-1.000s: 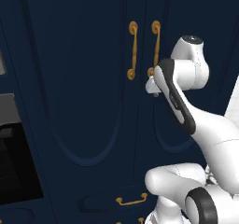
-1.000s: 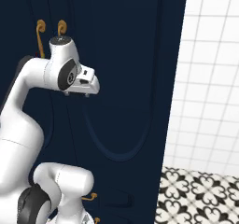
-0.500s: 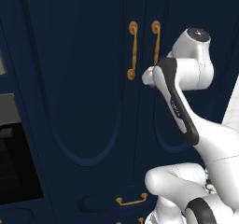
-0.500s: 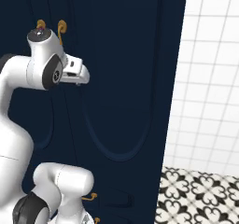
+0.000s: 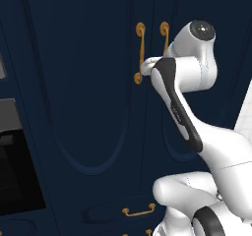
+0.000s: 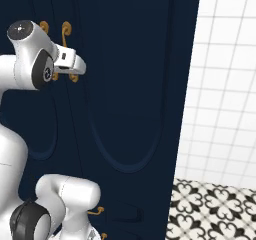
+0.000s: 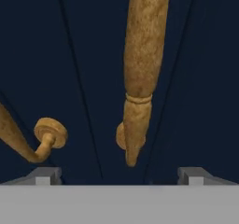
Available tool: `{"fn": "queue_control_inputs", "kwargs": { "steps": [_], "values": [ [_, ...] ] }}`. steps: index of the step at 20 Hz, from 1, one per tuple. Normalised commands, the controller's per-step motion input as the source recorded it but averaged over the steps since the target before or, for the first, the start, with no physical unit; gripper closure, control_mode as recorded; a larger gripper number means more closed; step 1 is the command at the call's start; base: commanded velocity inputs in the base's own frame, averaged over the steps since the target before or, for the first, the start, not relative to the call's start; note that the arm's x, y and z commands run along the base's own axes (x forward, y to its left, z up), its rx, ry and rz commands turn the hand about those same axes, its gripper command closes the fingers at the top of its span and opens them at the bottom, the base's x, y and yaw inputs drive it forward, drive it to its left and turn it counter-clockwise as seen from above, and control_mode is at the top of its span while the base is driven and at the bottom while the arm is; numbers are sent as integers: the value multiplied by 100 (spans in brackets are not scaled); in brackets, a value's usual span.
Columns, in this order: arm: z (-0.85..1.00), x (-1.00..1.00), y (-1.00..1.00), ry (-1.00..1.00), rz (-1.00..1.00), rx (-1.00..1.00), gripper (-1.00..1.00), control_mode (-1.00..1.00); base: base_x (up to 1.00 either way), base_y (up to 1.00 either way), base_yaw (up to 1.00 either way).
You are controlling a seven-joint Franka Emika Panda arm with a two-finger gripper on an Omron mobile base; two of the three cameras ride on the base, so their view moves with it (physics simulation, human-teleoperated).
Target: Open the cabinet, pick up the bread from the cabinet and place it in the basket. Then move the basket to the dining counter.
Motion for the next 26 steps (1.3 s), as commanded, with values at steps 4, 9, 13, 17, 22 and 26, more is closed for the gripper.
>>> {"fn": "queue_control_inputs", "kwargs": {
  "steps": [4,9,13,17,22,26],
  "values": [
    [15,40,0,-1,-6,0,-100,-100,0,0,0],
    [5,48,0,0,-3,0,-100,-100,0,0,0],
    [3,24,0,0,0,0,-100,-100,0,0,0],
    [0,19,-10,-1,0,0,-100,-100,0,0,0],
    [3,-20,-10,-29,0,1,-100,-100,0,0,0],
    [0,-17,0,-29,0,4,-100,-100,0,0,0]
  ]
}}
